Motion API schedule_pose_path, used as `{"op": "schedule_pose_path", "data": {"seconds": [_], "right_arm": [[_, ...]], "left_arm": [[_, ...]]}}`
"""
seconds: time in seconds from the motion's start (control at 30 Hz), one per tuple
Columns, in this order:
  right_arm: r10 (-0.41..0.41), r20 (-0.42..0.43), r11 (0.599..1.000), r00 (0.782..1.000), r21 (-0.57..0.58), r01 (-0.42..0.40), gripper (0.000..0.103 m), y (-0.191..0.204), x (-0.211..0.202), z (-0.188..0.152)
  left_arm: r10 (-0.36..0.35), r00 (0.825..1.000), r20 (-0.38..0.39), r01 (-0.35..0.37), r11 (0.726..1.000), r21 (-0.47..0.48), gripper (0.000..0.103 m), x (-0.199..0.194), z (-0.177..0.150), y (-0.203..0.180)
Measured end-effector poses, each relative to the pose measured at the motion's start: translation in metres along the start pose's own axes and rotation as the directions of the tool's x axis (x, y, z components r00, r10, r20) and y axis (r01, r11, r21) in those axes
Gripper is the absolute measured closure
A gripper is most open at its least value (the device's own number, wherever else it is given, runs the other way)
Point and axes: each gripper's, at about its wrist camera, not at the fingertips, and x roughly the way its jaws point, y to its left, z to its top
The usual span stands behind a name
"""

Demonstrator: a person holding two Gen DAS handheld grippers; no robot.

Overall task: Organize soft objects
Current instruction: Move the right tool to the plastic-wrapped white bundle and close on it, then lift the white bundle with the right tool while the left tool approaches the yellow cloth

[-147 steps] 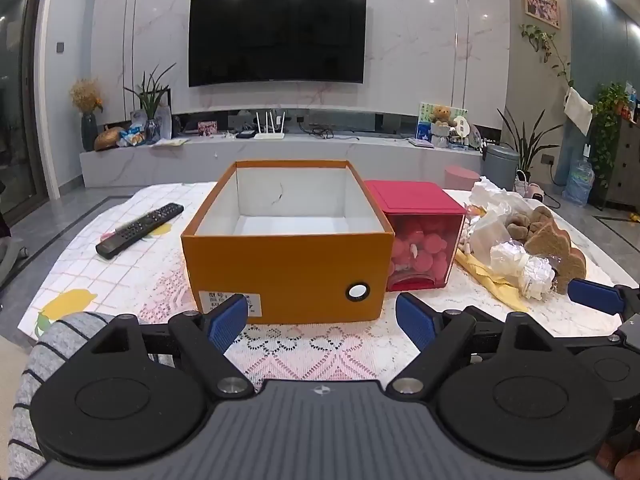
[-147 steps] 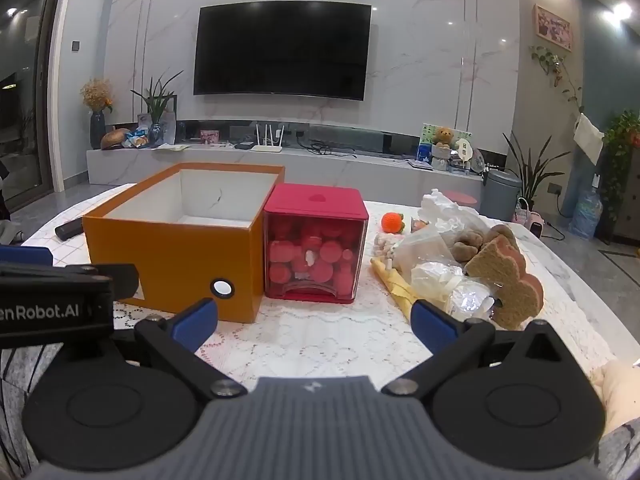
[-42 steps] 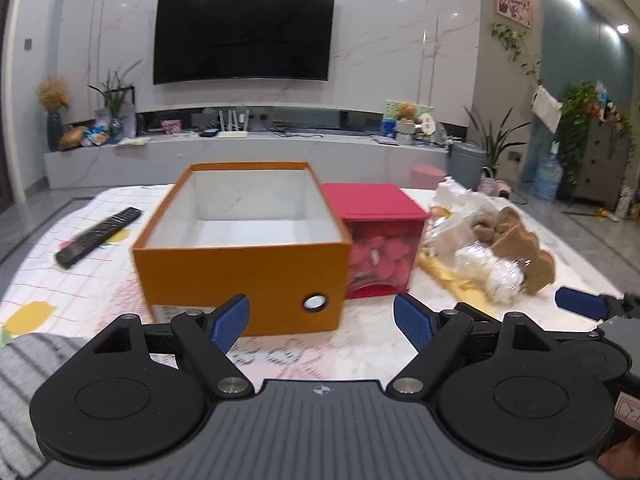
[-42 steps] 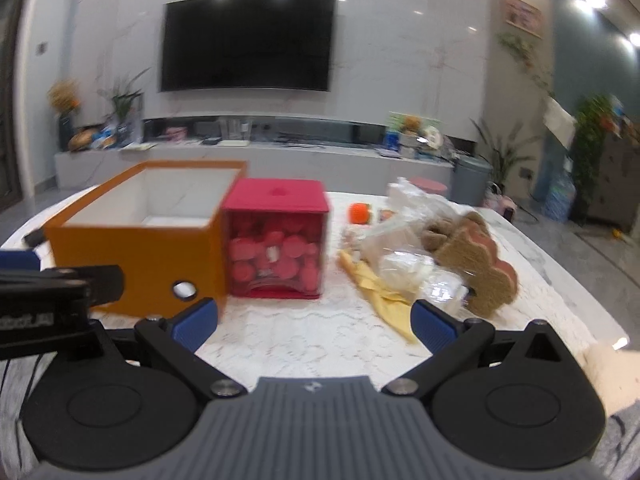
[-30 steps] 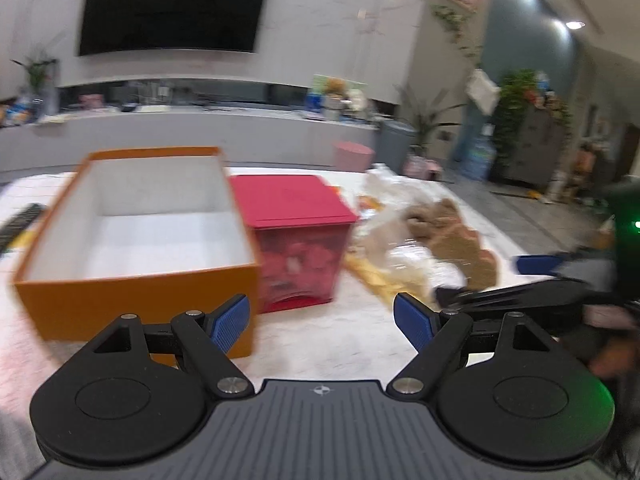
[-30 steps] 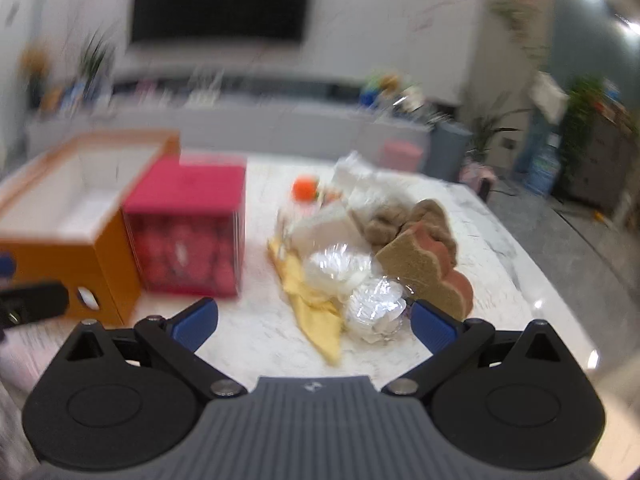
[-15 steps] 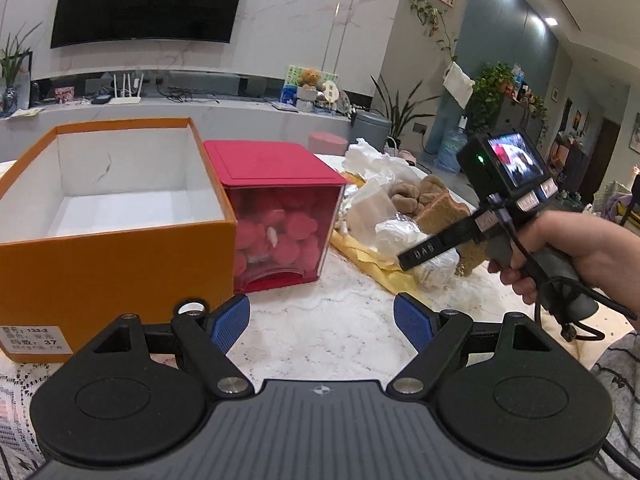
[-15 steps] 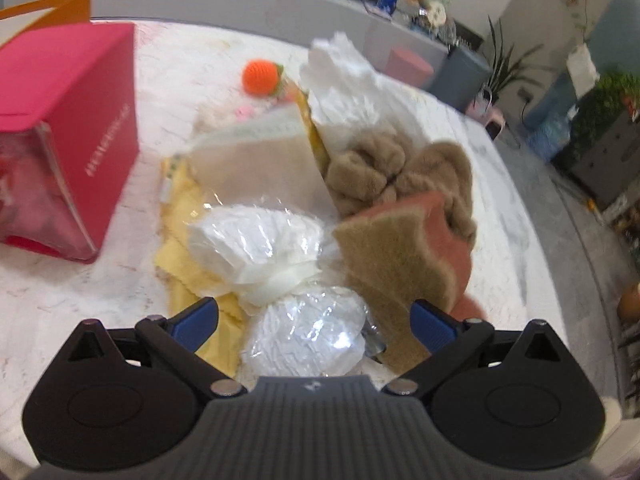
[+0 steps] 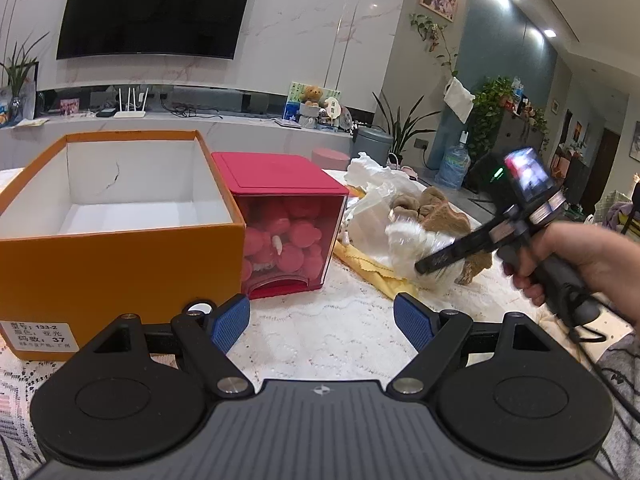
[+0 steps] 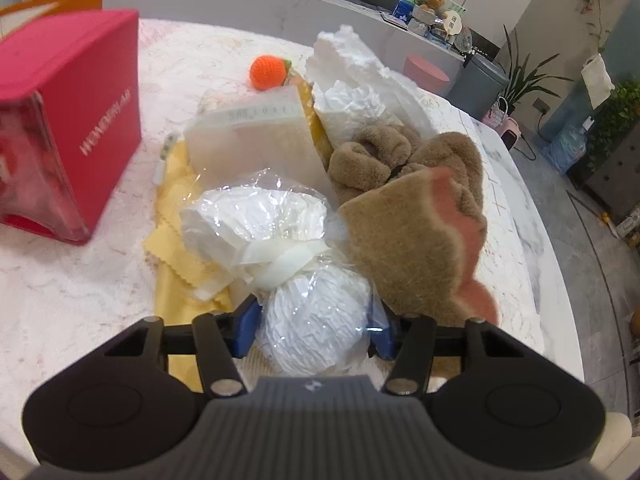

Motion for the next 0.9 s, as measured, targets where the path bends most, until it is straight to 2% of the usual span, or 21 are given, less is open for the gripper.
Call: {"op": "schedule_pose_path", "data": {"seconds": [0.13,0.23,0.33,0.4,0.57,0.67,0.77,0.9], "right_arm": [[0.035,0.053,0.994,0.998,0.105,-0.041,0.048,-0.007,-0.037,-0.007],[0.118,0.030,0.982,0.993,0.148,-0.121,0.047,-0.006,-0.050,-0.021],[0.097,-0.018,0.988,0.995,0.123,-0.094,0.046,0.000,-0.040,-0.025],[0.117,-0.040,0.987,0.992,0.119,-0.111,0.046,0.001,-0.030,-0.024],[0.131,-0.055,0.987,0.990,0.098,-0.125,0.042,0.007,-0.012,-0.018],[0.139,-0.056,0.988,0.989,0.080,-0.134,0.044,0.009,-0.009,-0.020],[0.140,-0.039,0.987,0.989,0.088,-0.136,0.048,0.004,-0.015,-0.017],[0.144,0.046,0.980,0.988,0.131,-0.149,0.048,-0.011,-0.043,-0.017]], "left_arm": [[0.029,1.000,-0.003,-0.029,0.999,0.019,0.007,0.001,-0.005,-0.001],[0.033,0.999,0.000,-0.033,0.999,0.026,0.008,0.002,-0.006,-0.003],[0.025,1.000,0.003,-0.025,0.999,0.031,0.008,0.003,-0.008,-0.005],[0.030,1.000,0.001,-0.030,0.999,0.039,0.008,0.004,-0.010,-0.008],[0.037,0.999,-0.014,-0.036,0.999,0.032,0.008,0.008,-0.012,-0.011],[0.038,0.999,-0.020,-0.037,0.999,0.035,0.008,0.009,-0.014,-0.014],[0.040,0.999,-0.030,-0.038,0.998,0.041,0.008,0.011,-0.015,-0.019],[0.023,0.999,-0.048,-0.020,0.998,0.065,0.008,0.018,-0.013,-0.028]]}}
